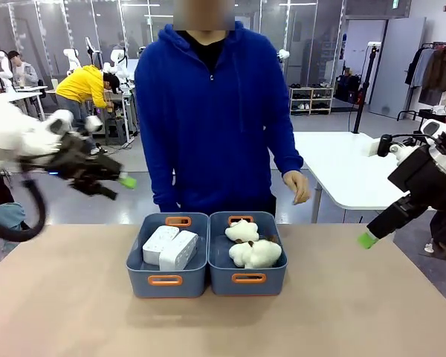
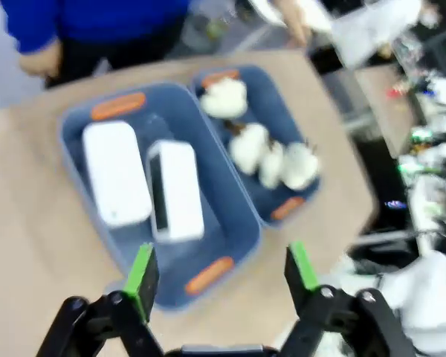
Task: Sort the digital clocks into the basket.
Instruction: Pick up the Digital clock from the table and place it into the empty Plastic storage basket.
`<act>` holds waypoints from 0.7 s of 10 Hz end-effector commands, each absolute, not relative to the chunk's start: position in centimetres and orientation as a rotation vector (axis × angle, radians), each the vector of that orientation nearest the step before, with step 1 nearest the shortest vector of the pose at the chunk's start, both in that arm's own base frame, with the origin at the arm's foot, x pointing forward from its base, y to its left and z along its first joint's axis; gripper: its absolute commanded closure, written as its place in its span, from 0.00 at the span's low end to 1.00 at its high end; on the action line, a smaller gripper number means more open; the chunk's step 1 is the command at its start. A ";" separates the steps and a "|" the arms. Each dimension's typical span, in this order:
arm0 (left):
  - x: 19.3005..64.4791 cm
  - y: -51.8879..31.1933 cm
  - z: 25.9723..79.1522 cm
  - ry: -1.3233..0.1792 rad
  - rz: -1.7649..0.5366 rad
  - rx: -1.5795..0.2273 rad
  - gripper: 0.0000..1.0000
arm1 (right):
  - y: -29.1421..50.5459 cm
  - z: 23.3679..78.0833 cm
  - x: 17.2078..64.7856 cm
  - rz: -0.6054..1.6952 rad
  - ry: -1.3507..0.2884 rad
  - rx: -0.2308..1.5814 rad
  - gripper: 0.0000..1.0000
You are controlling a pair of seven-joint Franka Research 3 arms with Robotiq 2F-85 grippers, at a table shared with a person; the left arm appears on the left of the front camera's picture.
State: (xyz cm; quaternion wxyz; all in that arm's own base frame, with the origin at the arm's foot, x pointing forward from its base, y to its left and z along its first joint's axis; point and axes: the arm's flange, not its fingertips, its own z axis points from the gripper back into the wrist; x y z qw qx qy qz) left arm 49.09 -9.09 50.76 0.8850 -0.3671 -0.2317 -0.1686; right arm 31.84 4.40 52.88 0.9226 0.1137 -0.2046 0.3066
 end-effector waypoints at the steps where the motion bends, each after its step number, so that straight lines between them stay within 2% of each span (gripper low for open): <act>1: 46.7 -0.7 49.7 -0.404 -0.333 -0.894 0.14 | 4.3 52.8 32.0 0.633 -0.429 0.227 0.00; 4: 42.7 10.2 46.6 -0.594 -0.170 -1.185 0.14 | 4.3 52.8 32.0 0.633 -0.429 0.227 0.00; 7: 40.8 10.4 43.8 -0.633 -0.198 -1.141 0.14 | 4.3 52.8 32.0 0.633 -0.429 0.227 0.00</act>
